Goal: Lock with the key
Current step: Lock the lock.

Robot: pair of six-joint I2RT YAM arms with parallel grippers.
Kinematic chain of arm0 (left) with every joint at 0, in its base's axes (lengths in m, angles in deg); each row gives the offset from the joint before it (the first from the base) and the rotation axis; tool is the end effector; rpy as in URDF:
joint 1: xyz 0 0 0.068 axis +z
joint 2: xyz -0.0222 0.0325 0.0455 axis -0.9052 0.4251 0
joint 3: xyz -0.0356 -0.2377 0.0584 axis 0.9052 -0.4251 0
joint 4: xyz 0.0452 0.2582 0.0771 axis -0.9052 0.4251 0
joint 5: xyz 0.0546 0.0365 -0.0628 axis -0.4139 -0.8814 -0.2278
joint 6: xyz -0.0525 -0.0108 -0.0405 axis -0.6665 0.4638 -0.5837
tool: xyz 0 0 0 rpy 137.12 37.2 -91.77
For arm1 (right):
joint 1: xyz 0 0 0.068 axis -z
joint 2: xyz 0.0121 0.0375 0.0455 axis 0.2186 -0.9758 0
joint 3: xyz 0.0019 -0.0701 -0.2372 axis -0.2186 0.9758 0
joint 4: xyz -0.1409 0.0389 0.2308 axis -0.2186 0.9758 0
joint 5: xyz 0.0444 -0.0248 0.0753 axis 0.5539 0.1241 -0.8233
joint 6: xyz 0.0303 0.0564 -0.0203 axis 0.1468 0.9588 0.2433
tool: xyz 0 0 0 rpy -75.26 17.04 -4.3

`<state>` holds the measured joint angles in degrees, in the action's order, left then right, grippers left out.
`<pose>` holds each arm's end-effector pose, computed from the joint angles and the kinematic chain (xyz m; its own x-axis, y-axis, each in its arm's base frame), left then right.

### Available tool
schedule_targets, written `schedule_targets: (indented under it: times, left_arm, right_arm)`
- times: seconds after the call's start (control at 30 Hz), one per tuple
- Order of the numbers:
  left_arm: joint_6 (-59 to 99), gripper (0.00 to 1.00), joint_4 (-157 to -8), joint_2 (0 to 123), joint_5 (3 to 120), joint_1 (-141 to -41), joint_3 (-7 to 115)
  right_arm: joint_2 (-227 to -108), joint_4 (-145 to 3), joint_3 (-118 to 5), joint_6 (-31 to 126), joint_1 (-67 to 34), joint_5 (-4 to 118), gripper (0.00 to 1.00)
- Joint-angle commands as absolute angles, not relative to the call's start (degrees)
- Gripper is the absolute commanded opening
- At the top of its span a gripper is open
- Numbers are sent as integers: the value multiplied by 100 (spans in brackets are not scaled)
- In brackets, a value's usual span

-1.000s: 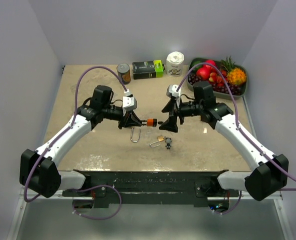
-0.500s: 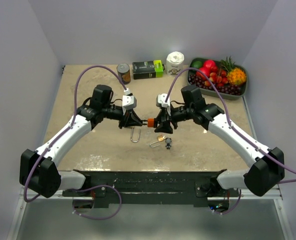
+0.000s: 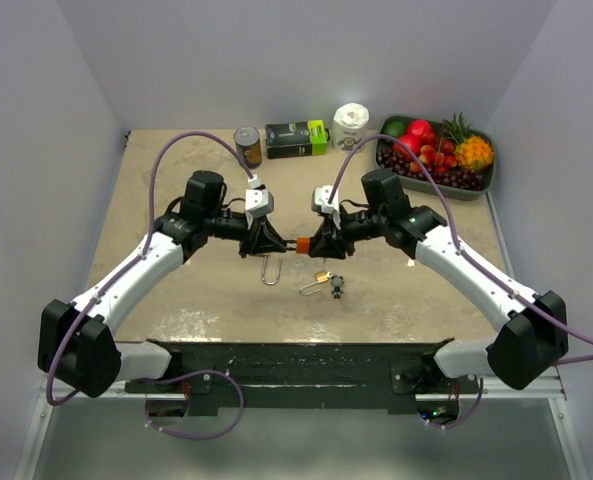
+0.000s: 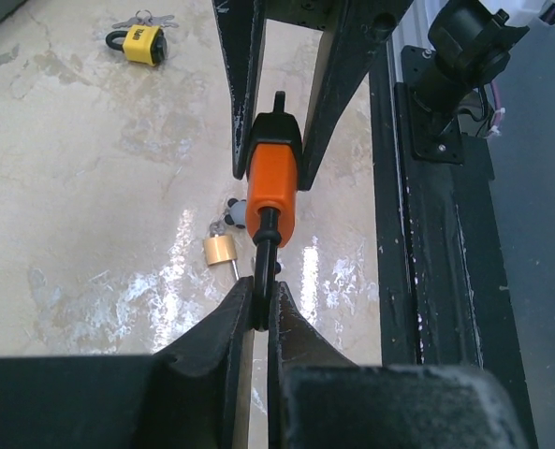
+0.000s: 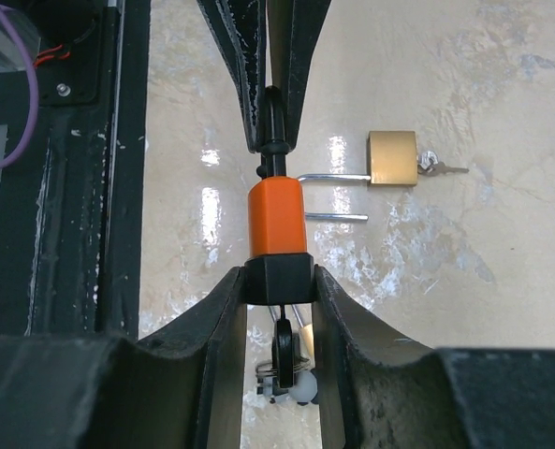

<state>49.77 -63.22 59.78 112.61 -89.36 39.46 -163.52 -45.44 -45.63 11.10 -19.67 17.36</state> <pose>0.2561 -0.1675 0.2698 -0.2180 0.2715 -0.9374 0.9756 0.0867 -0.2018 0.2470 0.2026 0.2831 -0.0335 -0.4153 -0.9091 -0.9976 0.0689 0.0053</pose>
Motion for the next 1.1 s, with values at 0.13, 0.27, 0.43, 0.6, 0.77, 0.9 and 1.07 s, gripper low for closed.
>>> schedule_targets:
  times: [0.13, 0.27, 0.43, 0.6, 0.77, 0.9, 1.07]
  left_arm:
    - [4494, 0, -7661, 5864, 11602, -9341, 3934]
    - [4528, 0, -7874, 5943, 11558, -9437, 3890]
    - [4590, 0, -7953, 6101, 11689, -9516, 3898]
    - [4458, 0, -7980, 6259, 11847, -9657, 3925]
    - [4633, 0, -7778, 6330, 11883, -9692, 3907]
    - [4678, 0, -7584, 6426, 11812, -9684, 3960]
    - [4616, 0, -7549, 6453, 11830, -9692, 3960]
  right_arm:
    - [-16488, -5331, -4736, 1473, -2227, 1392, 0]
    - [-16576, -5419, -4772, 1605, -2244, 900, 0]
    - [-16682, -5498, -4825, 1746, -2306, 767, 0]
    - [-16515, -6471, -4640, 2193, -2332, 1285, 0]
    - [-16453, -6650, -4596, 2124, -2332, 1400, 0]
    - [-16357, -6816, -4526, 1975, -2341, 1865, 0]
    - [-16234, -6887, -4455, 1782, -2358, 2121, 0]
